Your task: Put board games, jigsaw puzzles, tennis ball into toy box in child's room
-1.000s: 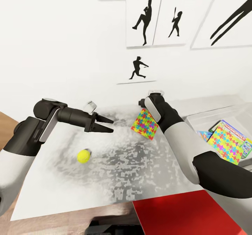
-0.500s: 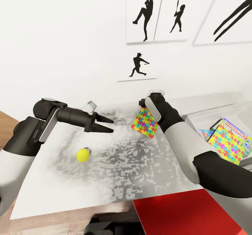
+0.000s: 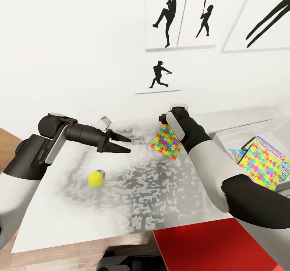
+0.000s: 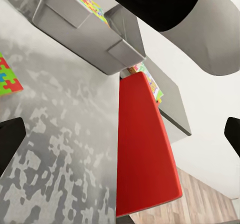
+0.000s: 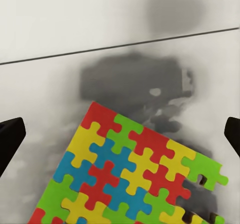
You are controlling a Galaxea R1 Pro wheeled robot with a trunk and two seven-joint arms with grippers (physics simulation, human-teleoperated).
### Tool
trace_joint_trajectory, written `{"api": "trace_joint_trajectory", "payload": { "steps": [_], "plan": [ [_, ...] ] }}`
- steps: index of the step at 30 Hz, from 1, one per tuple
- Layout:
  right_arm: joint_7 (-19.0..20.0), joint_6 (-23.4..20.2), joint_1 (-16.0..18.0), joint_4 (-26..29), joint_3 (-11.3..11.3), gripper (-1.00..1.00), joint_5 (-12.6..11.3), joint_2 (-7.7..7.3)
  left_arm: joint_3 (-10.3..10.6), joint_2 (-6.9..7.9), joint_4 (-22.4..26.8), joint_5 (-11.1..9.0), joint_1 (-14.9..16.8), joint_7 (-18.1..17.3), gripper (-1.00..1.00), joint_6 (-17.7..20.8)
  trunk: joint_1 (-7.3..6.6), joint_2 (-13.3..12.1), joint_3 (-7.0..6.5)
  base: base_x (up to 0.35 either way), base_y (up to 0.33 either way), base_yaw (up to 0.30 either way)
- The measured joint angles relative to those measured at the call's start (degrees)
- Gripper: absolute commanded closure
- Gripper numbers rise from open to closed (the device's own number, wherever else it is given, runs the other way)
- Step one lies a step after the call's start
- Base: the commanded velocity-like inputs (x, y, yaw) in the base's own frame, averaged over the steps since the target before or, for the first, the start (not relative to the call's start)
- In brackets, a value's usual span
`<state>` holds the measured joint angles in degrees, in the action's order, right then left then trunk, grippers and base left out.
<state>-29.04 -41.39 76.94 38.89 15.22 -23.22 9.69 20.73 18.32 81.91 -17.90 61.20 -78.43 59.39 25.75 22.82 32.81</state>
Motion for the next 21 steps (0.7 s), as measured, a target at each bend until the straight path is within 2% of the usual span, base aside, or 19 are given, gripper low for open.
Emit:
{"api": "trace_joint_trajectory", "payload": {
  "steps": [21],
  "plan": [
    [0.1,-0.5,0.0,0.1,-0.1,-1.0,-0.3,-0.01,-0.1,0.0,0.1,0.0,0.0,0.0,-1.0,0.0,0.0,0.0,0.0,0.0,0.0,0.0]
  ]
}}
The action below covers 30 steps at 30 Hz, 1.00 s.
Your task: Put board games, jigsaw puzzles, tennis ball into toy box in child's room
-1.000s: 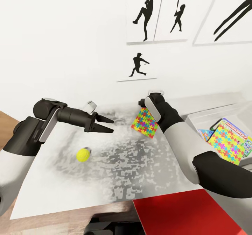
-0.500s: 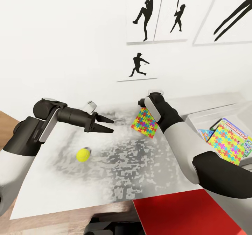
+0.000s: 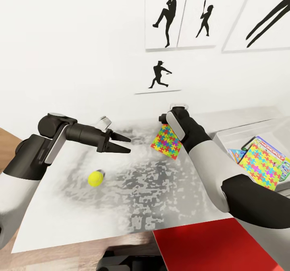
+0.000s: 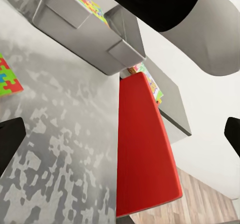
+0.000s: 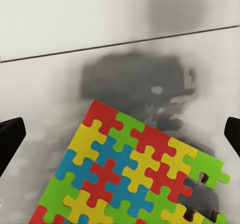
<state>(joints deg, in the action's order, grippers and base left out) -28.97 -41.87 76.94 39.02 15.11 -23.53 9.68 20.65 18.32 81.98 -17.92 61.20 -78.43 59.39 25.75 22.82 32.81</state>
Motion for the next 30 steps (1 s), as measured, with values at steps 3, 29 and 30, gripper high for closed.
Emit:
{"api": "trace_joint_trajectory", "payload": {
  "steps": [3,29,30],
  "plan": [
    [0.0,-0.1,0.0,0.0,0.0,-1.0,0.0,0.0,0.0,0.0,0.0,0.0,0.0,0.0,-1.0,0.0,0.0,0.0,0.0,0.0,0.0,0.0],
    [0.0,0.4,0.0,0.1,0.0,-1.0,-0.1,-0.1,0.1,0.0,0.0,0.0,0.0,0.0,-1.0,0.0,0.0,0.0,0.0,0.0,0.0,0.0],
    [0.0,0.4,0.0,0.1,0.0,-1.0,-0.1,-0.13,0.1,0.0,0.0,0.0,0.0,0.0,-1.0,0.0,0.0,0.0,0.0,0.0,0.0,0.0]
  ]
}}
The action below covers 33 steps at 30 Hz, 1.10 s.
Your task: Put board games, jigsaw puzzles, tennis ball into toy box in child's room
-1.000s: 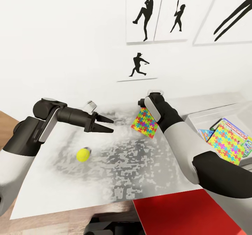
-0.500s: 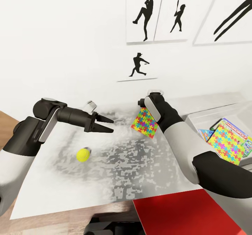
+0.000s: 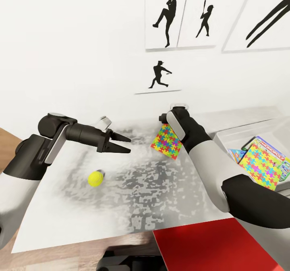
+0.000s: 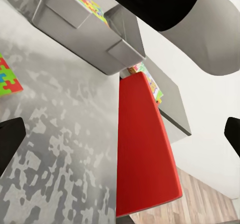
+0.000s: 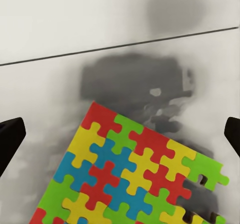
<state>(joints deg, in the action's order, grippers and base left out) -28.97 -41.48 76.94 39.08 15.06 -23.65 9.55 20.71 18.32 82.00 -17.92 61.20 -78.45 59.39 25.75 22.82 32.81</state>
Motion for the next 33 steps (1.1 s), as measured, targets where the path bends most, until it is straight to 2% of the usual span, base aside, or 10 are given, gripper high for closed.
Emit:
{"api": "trace_joint_trajectory", "payload": {
  "steps": [8,33],
  "plan": [
    [0.0,0.0,0.0,0.0,0.0,-1.0,-0.1,-0.21,0.0,0.0,0.0,0.0,0.0,0.0,-1.0,0.0,0.0,0.0,0.38,0.0,0.0,0.0],
    [1.0,-0.4,1.9,-0.1,-0.2,-1.0,-0.3,-0.2,0.0,0.0,0.0,0.0,0.0,0.0,-1.0,0.0,0.0,0.0,2.71,0.0,0.0,0.0]
  ]
}}
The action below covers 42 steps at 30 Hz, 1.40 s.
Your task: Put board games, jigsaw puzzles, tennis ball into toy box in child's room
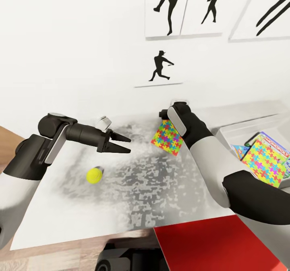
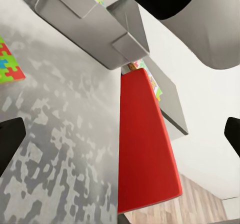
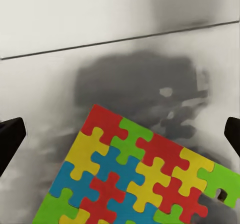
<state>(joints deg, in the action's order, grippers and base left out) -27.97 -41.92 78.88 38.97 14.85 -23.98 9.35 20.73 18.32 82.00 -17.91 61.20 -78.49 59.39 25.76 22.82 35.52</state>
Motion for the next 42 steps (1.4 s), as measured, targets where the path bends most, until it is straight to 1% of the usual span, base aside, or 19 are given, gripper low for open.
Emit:
{"api": "trace_joint_trajectory", "payload": {
  "steps": [7,19,24,42],
  "plan": [
    [1.7,0.0,0.2,0.0,0.0,-1.0,0.6,-0.01,0.0,0.0,0.0,0.0,0.0,0.0,-1.0,0.0,0.0,0.0,0.66,0.0,0.0,0.0],
    [2.0,0.0,0.3,0.0,0.0,-1.0,0.8,-0.09,0.0,0.0,0.0,0.0,0.0,0.0,-1.0,0.0,0.0,0.0,1.79,0.0,0.0,0.0],
    [2.0,0.0,0.3,0.0,0.0,-1.0,0.8,-0.35,0.0,0.0,0.0,0.0,0.0,0.0,-1.0,0.0,0.0,0.0,2.24,0.0,0.0,0.0],
    [1.9,0.3,0.3,0.1,0.1,-1.0,0.8,-0.28,0.0,0.0,0.0,0.0,0.0,0.0,-1.0,0.0,0.0,0.0,2.4,0.0,0.0,0.0]
  ]
}}
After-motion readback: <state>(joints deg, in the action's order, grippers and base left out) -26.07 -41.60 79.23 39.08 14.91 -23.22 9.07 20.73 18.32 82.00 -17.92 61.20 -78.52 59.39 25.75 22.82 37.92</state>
